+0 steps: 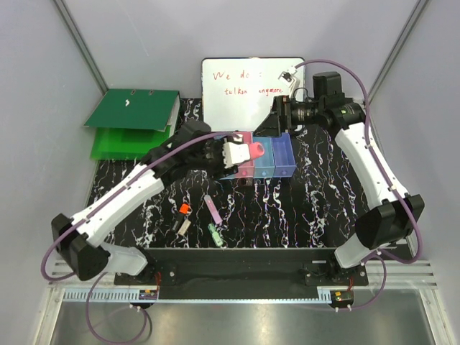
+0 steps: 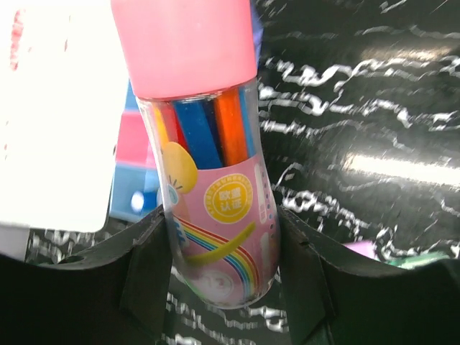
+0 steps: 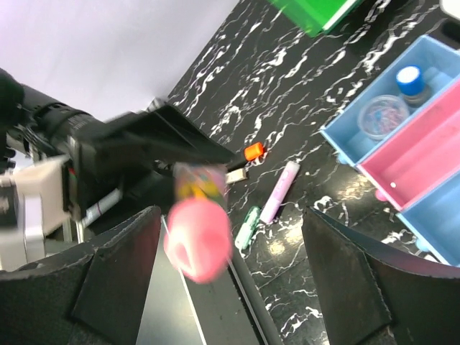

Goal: Sort the stationery into containers
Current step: Pick up the stationery from the center of the board, then place the stationery in the storage box.

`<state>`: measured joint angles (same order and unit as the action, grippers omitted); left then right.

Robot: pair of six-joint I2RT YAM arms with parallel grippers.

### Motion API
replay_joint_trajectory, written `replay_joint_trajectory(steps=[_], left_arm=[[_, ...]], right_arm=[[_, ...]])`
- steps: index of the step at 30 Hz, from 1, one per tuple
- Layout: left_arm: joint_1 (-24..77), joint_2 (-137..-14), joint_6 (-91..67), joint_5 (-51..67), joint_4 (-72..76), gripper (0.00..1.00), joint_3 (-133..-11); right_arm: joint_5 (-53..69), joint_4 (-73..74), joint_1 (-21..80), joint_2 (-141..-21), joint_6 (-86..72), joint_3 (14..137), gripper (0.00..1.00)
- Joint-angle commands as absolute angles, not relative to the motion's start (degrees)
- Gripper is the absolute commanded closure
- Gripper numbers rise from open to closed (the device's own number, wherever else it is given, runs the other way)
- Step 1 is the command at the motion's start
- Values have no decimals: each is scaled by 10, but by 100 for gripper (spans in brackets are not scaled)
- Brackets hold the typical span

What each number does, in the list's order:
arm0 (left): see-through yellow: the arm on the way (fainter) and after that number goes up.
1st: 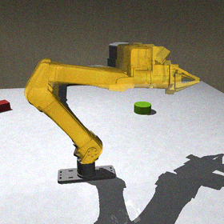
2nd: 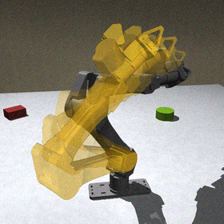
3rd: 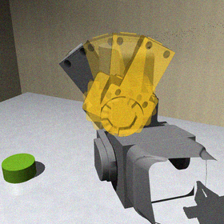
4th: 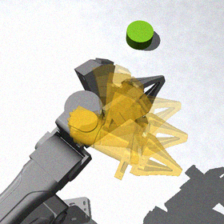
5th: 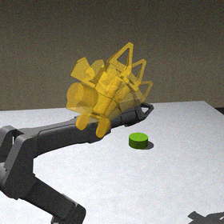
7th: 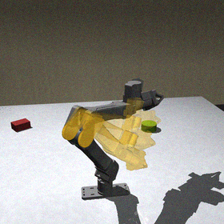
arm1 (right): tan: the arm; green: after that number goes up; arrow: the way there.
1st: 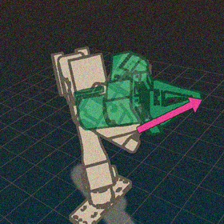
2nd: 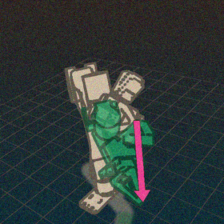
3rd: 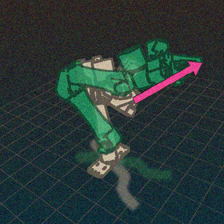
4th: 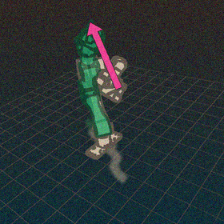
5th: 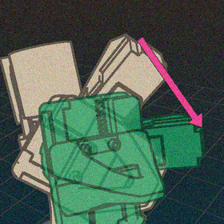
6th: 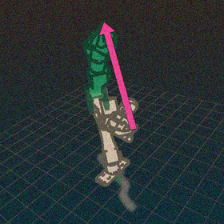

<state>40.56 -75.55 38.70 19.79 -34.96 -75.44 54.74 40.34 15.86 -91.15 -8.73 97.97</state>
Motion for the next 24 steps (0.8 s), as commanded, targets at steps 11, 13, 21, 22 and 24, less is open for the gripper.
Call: replay_joint_trajectory(steps=[11,13,21,22,24], left_arm=[[428,-807,446,221,-316,100,-820],[428,-806,446,221,-316,100,-821],[429,-818,441,231,-316,100,-838],[431,-818,441,233,-316,100,-838],[432,-819,441,233,-316,100,-840]], right_arm=[[523,461,191,-847,-6,911,12],[521,460,191,-840,-6,890,12],[510,456,191,-839,-3,890,13],[509,454,190,-841,-3,894,13],[507,452,190,-845,-4,896,13]])
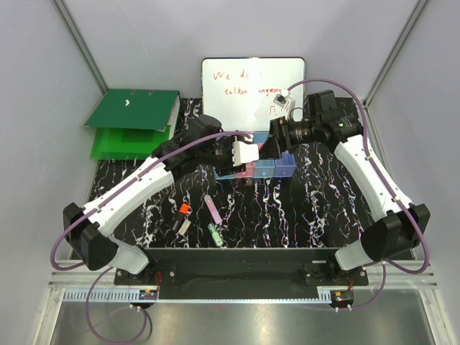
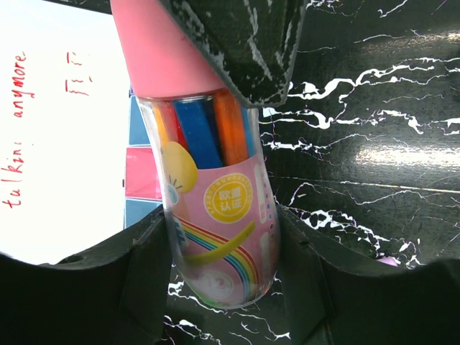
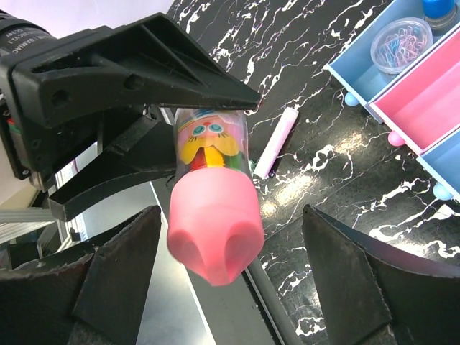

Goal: Sort the stationery into containers
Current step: Place the stationery in the storage box.

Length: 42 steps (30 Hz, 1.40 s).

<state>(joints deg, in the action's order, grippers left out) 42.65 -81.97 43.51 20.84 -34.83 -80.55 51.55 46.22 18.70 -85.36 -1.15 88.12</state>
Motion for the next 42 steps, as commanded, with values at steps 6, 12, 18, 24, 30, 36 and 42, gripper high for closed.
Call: replay_joint_trajectory(steps=[6,12,18,24,30,36,42], left_arm=[[439,-827,446,238,-318,100,-845],[442,-831,448,236,-321,100,-849],[442,-833,451,234,-320,100,-849],[442,-834,454,228,-321,100,-849],[442,-836,449,223,-321,100,-849],[442,-830,433,206,-316,6,-843],[442,-807,429,191,-308,1,-814]], right_arm=[[504,446,193,-846,-10,893,15],[501,446,193,-843,-14,890,36],[490,446,193,-838,-13,882,71],[485,447,193,-836,-10,884,59],[464,451,193,-834,-8,881,100],[451,452,193,-832,-5,886,100],[427,455,192,-831,-3,894,100]])
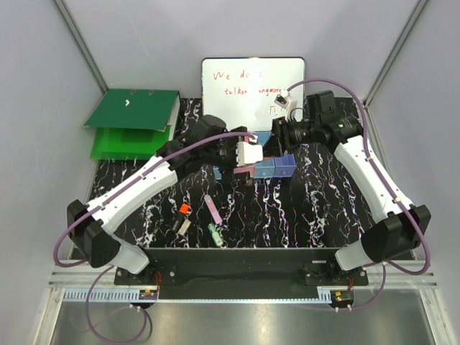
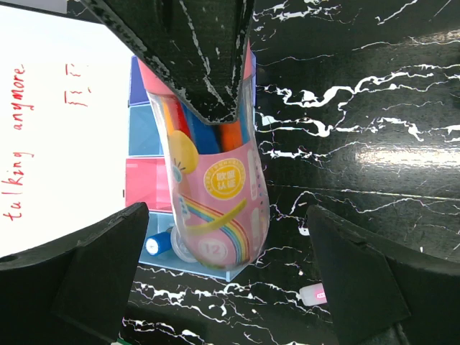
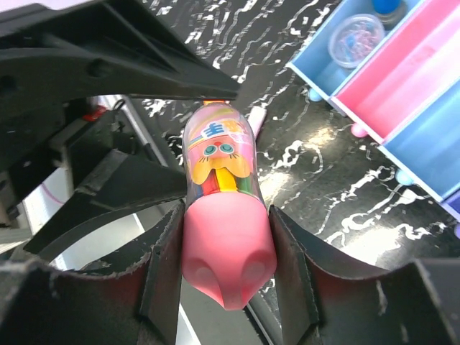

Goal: Sort the stationery into containers
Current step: Place the stationery in the storage box.

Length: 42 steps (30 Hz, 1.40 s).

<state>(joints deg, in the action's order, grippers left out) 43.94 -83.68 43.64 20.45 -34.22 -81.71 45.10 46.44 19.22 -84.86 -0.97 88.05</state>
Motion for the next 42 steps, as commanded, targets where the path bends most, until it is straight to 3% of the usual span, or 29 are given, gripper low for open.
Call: replay_joint_trajectory(steps=[1,7,13,28,42], left_arm=[[442,-804,425,185,-308,1,-807],[441,-740,417,142,-309,1,-748],[439,-651,417,94,-320,1,-667],[418,-558,400,67,-324,1,-599],[408,-559,400,76,-324,1,-596]], right_arm=[[422,457,192,-831,-3,895,100],[339,475,190,-843,38,921,100],[183,503,172,-902,97,983,100],[23,753,156,-1227,323,1387,100],[-1,747,156,-1289,363,1407,100]])
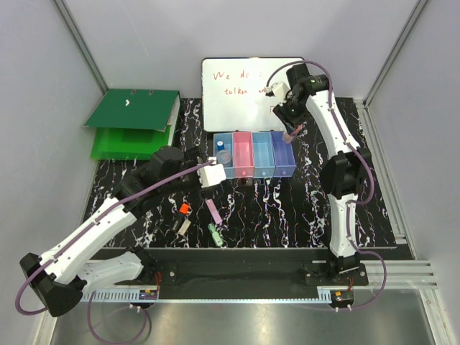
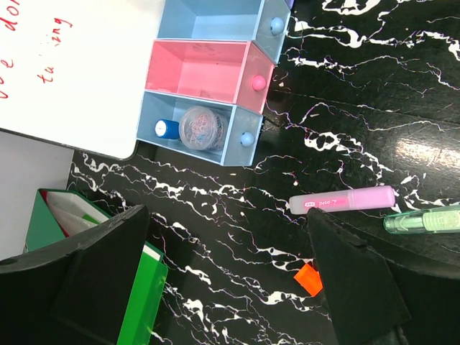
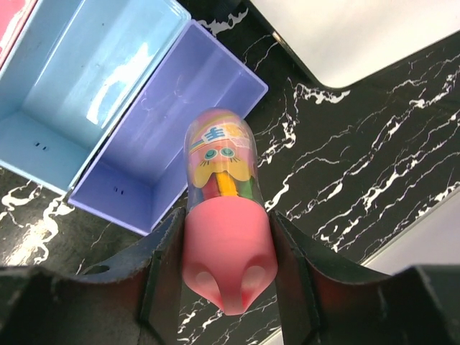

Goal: Sort the stationery into containers
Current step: Place the stationery in the storage box.

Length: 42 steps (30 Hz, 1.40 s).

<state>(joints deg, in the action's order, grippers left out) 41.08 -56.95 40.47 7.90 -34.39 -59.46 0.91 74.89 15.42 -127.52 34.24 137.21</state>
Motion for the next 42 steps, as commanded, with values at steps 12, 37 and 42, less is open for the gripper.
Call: replay_joint_trajectory(steps=[12,37,42], left_arm=[[403,-565,399,78,-324,1,-593],[390,-578,396,98,-324,1,-599],[390,-577,397,98,-324,1,-599]], right_arm=[[18,733,176,-1319,358,1415,100],[4,684,192,-1369,366,1440,45],[-19,672,194,-1364,367,1440,34]])
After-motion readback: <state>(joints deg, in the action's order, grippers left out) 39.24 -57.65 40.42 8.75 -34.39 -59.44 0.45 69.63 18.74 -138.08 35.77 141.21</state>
